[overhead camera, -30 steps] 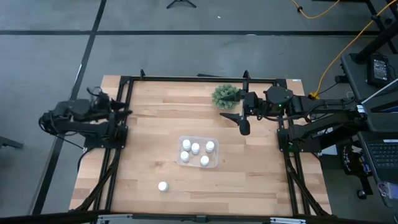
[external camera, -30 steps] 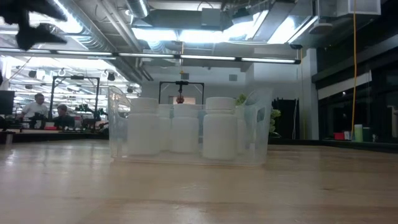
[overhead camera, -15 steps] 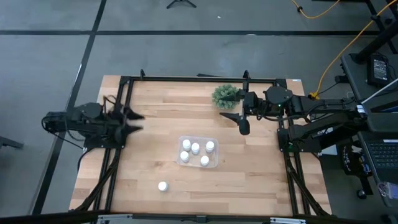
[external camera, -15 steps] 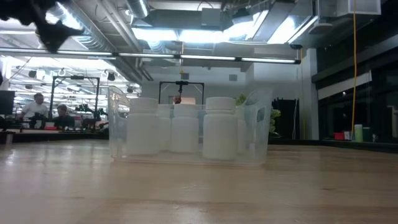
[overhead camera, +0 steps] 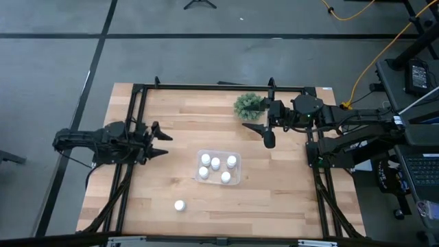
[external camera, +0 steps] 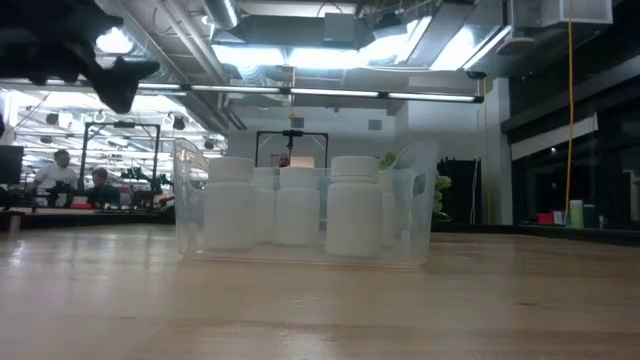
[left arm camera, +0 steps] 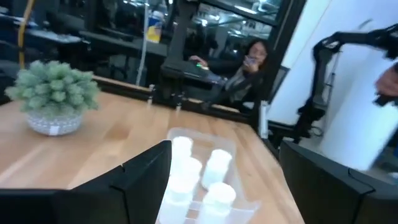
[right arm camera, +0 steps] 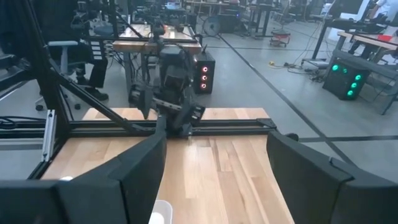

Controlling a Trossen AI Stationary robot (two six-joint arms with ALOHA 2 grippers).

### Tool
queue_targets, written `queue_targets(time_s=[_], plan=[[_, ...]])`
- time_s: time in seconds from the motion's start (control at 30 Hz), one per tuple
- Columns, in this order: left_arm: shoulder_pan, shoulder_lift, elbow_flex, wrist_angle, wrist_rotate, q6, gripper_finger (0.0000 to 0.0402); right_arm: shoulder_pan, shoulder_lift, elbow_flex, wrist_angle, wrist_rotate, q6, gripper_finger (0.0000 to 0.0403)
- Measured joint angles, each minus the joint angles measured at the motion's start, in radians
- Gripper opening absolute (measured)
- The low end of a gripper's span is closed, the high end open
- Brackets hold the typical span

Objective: Pick and place pill bottles into a basket
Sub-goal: Put the white medicine bottle into the transparent bin

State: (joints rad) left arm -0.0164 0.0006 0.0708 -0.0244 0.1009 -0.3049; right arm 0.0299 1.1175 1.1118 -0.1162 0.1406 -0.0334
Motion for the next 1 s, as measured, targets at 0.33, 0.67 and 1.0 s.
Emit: queue_targets(time_s=[0.33,0.67,1.0], plan=[[0.093,0.004,-0.062,0.037,-0.102,0.039,0.029,0.001,0.0,0.0,-0.008,-0.001,-0.001,0.0279],[0.107,0.057,-0.063,0.047,-0.046,0.018,0.029,0.001,0.0,0.0,-0.037,-0.002,0.003,0.0279],[0.051,0.066,-0.063,0.054,-0.018,0.087,0.029,0.001,0.0,0.0,-0.039,-0.002,0.003,0.0279]])
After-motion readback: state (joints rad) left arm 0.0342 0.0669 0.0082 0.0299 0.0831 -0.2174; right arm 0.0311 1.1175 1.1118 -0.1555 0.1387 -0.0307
